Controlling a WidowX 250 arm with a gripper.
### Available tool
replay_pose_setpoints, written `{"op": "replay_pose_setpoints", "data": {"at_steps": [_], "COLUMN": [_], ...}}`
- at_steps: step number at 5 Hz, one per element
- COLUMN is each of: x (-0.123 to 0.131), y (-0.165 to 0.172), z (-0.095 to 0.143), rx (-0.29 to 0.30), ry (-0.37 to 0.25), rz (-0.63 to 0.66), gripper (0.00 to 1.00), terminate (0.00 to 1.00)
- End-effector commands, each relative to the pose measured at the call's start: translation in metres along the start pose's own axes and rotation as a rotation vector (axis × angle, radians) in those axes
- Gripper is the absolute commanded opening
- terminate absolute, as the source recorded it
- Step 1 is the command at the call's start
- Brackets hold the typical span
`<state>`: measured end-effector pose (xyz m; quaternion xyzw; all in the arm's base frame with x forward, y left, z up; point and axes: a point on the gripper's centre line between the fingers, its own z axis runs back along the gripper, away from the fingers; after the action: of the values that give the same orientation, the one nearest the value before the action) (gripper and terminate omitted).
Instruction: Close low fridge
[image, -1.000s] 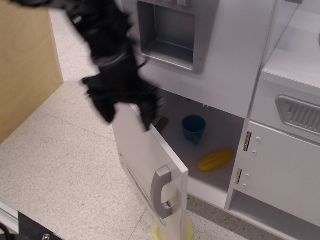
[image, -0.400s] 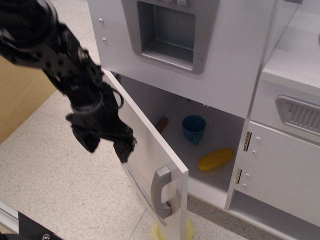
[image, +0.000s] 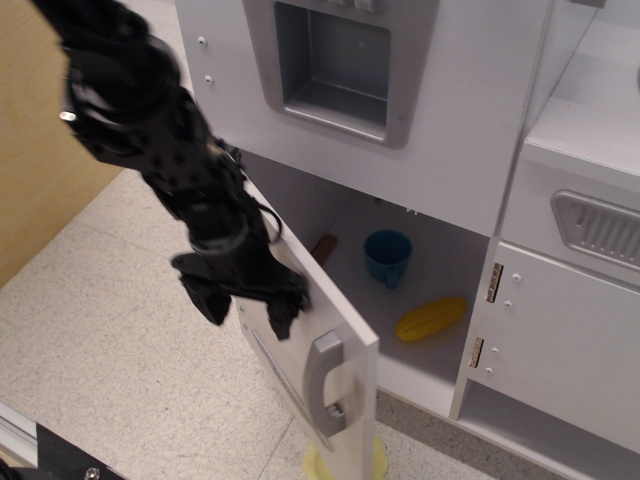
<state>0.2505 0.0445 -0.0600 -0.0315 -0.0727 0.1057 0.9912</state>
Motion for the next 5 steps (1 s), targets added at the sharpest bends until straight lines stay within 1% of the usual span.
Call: {"op": "replay_pose_setpoints", "data": {"at_steps": [1,2,3,4,5], "x": [0.032,0.049,0.063,0.069,0.063], "y": [-0.026,-0.036,-0.039,-0.038,-0.035], "z": [-0.003,-0.002,-0.005,-0.007,0.001], "rx": [-0.005,-0.025,-0.016,-0.011,-0.019], "ry": [-0.06,-0.069,-0.082,-0.094,-0.108], "rz": [0.045,0.085,0.119,0.136,0.112], "gripper": [1.0,1.0,1.0,1.0,1.0], "terminate": [0.0,0.0,0.0,0.0,0.0]}}
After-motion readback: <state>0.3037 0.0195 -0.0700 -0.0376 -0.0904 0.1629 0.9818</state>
